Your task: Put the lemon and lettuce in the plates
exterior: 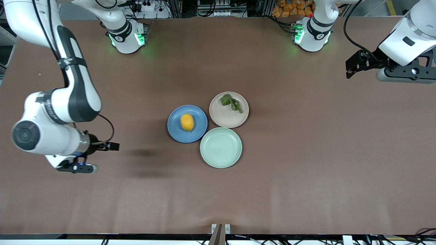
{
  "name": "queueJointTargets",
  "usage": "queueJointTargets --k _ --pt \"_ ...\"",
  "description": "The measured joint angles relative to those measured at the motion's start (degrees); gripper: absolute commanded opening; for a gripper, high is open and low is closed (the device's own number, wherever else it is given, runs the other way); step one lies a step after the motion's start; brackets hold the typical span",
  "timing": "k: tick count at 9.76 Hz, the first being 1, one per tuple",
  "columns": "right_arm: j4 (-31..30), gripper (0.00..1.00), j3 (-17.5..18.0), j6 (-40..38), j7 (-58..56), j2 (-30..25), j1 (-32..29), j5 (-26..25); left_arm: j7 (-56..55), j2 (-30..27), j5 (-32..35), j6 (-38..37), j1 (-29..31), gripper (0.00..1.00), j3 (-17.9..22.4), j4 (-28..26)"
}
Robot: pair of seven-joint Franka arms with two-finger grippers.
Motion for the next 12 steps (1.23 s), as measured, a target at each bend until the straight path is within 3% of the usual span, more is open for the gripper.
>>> queueJointTargets --k 3,6,12 --pt "-1.3 1.0 -3.0 0.1 -4.3 -2.4 -1.2 0.0 0.0 0.0 0.0 -0.1 0.0 1.0 0.0 0.1" --pt "-10.4 1.0 -4.2 7.3 -4.6 -8.3 -1.5 0.0 0.0 0.4 0.0 -0.4 0.0 1.0 0.0 0.0" --pt "-20.3 1.0 -4.6 7.9 -4.6 -21.0 -1.9 0.0 0.0 0.4 0.0 -0.2 0.1 1.0 0.1 0.1"
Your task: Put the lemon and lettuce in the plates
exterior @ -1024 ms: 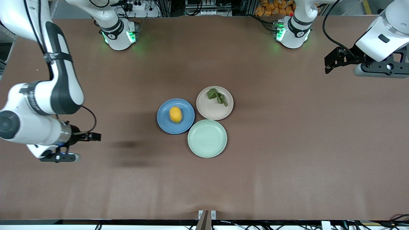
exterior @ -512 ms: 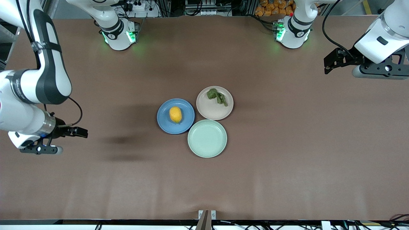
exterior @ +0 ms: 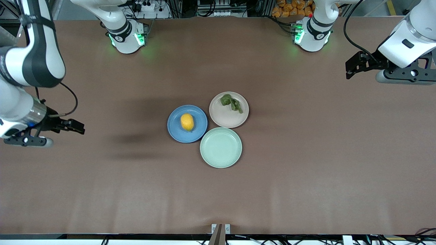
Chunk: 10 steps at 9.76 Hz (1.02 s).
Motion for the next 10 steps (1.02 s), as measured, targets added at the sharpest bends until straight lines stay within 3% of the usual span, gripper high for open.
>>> queueJointTargets --k 4,7,10 --pt "-2.3 1.0 0.1 -0.9 0.0 -6.4 0.0 0.0 0.0 0.0 0.8 0.7 0.0 1.0 0.0 0.0" --pt "-3.1 1.0 0.0 -6.8 0.0 -11.1 -0.3 0.0 0.0 0.1 0.8 0.8 0.0 1.0 -0.1 0.0" --pt "-2.8 1.0 0.0 -8.8 0.0 -12.8 -0.4 0.0 0.0 0.1 0.8 0.8 0.0 1.0 -0.1 0.0"
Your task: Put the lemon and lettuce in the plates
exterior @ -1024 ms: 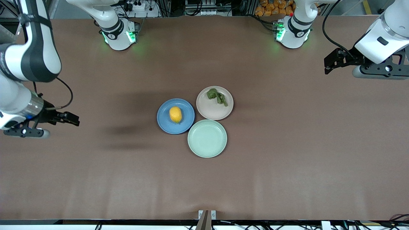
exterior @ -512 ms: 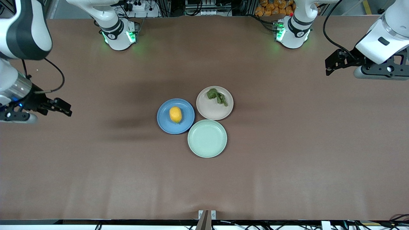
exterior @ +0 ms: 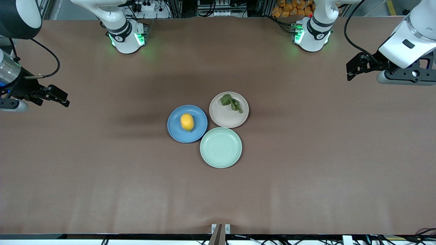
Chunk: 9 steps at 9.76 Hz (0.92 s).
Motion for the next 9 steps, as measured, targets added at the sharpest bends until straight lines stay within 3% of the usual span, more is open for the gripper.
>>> queueJointTargets --k 9 --pt "9.8 1.0 -1.5 -7.9 0.0 0.2 0.3 -0.1 0.0 0.0 0.0 0.0 0.0 1.0 0.0 0.0"
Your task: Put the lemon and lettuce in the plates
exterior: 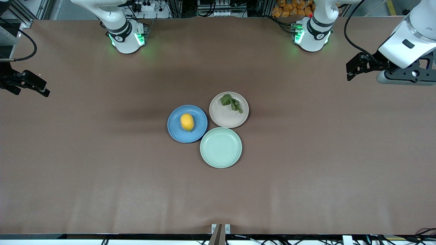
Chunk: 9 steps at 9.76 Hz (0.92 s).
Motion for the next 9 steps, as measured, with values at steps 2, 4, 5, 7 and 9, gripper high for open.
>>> queueJointTargets --k 2,4,5,7,9 --pt "2.9 1.0 0.0 0.0 0.0 1.4 0.2 0.0 0.0 0.0 0.0 0.0 0.0 1.0 0.0 0.0" --pt "4.6 1.0 0.0 -2.5 0.0 2.3 0.4 0.0 0.0 0.0 0.0 0.0 0.0 1.0 0.0 0.0" --pt "5.3 1.0 0.0 -4.9 0.0 2.6 0.4 0.0 0.0 0.0 0.0 0.0 0.0 1.0 0.0 0.0" --pt "6.5 1.0 0.0 -9.5 0.0 2.9 0.4 -0.2 0.0 0.0 0.0 0.0 -0.1 1.0 -0.1 0.0" --pt "7.7 1.0 0.0 -12.0 0.0 3.5 0.6 -0.5 0.0 0.0 0.0 0.0 -0.1 1.0 -0.1 0.0"
